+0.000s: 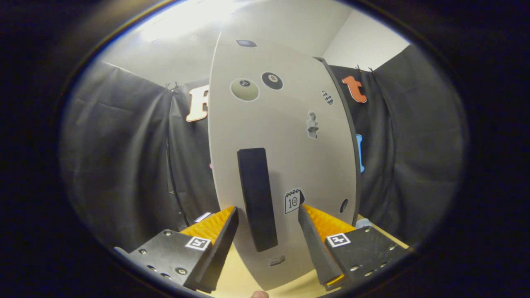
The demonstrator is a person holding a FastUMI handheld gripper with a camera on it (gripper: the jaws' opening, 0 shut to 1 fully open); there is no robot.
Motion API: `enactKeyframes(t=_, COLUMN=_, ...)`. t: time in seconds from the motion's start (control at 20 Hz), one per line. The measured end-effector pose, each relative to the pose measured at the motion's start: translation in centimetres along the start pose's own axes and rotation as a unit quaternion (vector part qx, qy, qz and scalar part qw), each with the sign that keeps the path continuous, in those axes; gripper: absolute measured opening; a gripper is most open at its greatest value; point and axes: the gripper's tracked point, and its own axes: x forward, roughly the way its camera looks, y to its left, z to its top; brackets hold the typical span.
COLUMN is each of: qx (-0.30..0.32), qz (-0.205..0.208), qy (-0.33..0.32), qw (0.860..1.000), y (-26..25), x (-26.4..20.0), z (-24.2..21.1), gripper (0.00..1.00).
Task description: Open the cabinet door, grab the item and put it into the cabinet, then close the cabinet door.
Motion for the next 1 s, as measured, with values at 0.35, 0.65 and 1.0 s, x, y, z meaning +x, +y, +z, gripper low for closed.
enactKeyframes(t=0.35, qx=-0.002, qz=0.013, qy=0.009, qw=1.0, y=2.3, x=3.1, z=-0.8, gripper=0.88)
enactKeyframes(t=0.65, qx=0.001, qz=0.014, qy=0.015, qw=1.0, y=2.8, x=6.4, z=-1.4, gripper=0.87)
enactKeyframes(t=1.0, qx=0.005, qz=0.02, qy=0.015, qw=1.0, y=3.6, x=9.8, z=-2.0, gripper=0.88)
